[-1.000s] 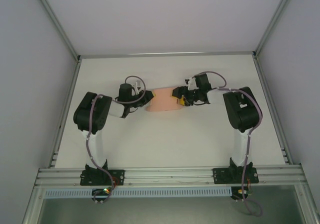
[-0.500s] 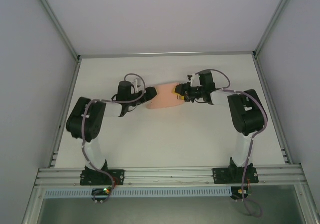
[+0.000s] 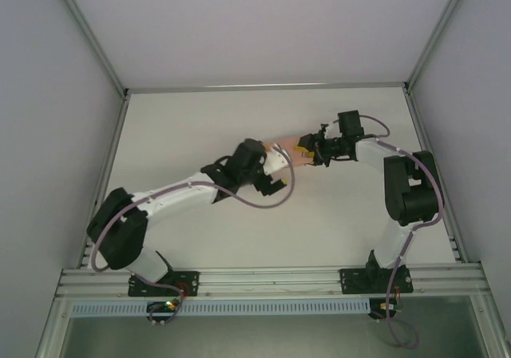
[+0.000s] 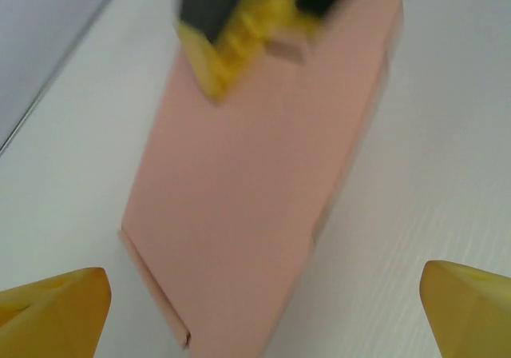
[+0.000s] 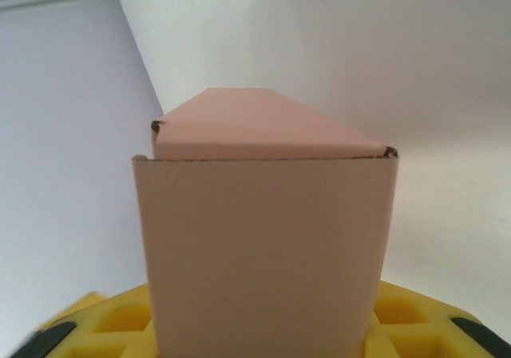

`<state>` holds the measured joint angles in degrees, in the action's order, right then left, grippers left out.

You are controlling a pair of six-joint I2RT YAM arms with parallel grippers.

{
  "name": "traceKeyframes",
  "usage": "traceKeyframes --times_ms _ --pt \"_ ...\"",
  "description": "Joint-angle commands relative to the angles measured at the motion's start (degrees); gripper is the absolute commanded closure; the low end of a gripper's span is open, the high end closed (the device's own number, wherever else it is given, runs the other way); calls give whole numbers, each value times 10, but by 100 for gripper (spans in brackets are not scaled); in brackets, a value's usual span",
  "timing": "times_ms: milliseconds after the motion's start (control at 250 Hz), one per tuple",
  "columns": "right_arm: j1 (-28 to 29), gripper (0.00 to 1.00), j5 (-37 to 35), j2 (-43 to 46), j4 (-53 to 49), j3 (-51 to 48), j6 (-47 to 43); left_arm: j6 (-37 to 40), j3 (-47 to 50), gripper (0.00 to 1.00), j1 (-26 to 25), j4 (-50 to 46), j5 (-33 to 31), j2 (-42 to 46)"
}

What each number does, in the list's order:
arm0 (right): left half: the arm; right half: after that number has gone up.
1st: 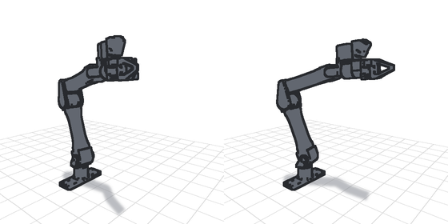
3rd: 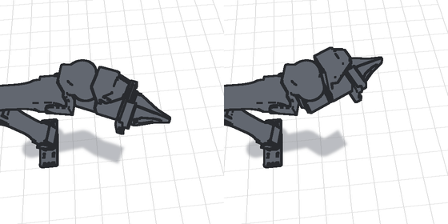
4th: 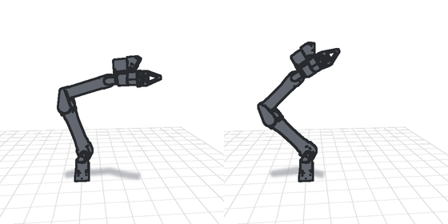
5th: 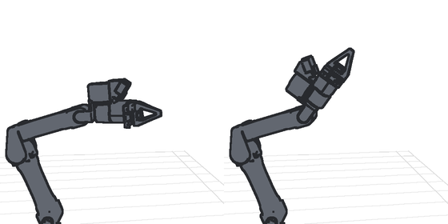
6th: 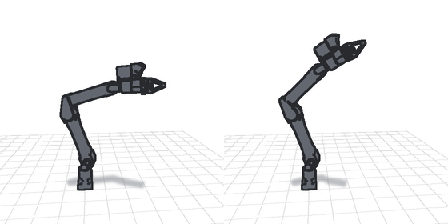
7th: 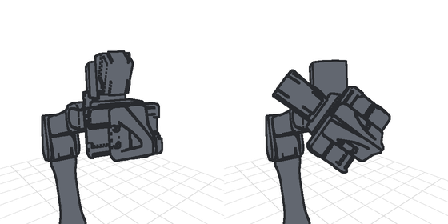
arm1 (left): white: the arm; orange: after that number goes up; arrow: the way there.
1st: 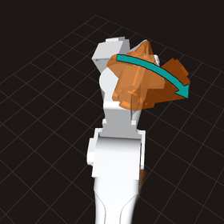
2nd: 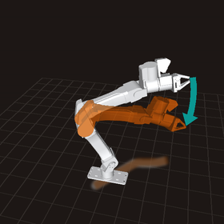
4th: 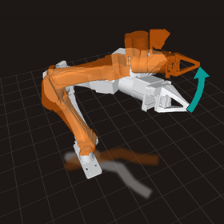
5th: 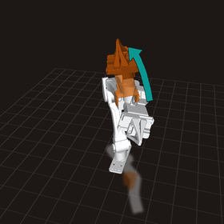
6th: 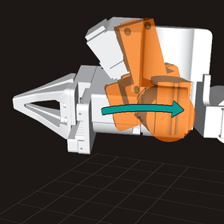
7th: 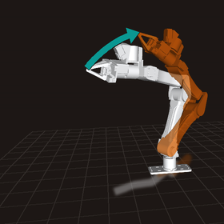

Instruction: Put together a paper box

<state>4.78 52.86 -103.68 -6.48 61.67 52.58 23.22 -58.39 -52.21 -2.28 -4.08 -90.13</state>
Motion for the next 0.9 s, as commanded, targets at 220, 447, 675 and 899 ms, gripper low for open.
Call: traceKeyframes --times_ms 220,447,675,899 --pt "-25 65 79 31 -145 7 23 151 -26 0 -5 47 -131 -80" --pt "-25 66 113 28 -106 -14 67 145 -31 2 10 56 -89 -94" --pt "-21 66 157 18 -91 -26 94 122 0 14 32 123 1 -65" --pt "-12 66 179 13 -54 -28 123 128 9 19 39 134 31 -53"
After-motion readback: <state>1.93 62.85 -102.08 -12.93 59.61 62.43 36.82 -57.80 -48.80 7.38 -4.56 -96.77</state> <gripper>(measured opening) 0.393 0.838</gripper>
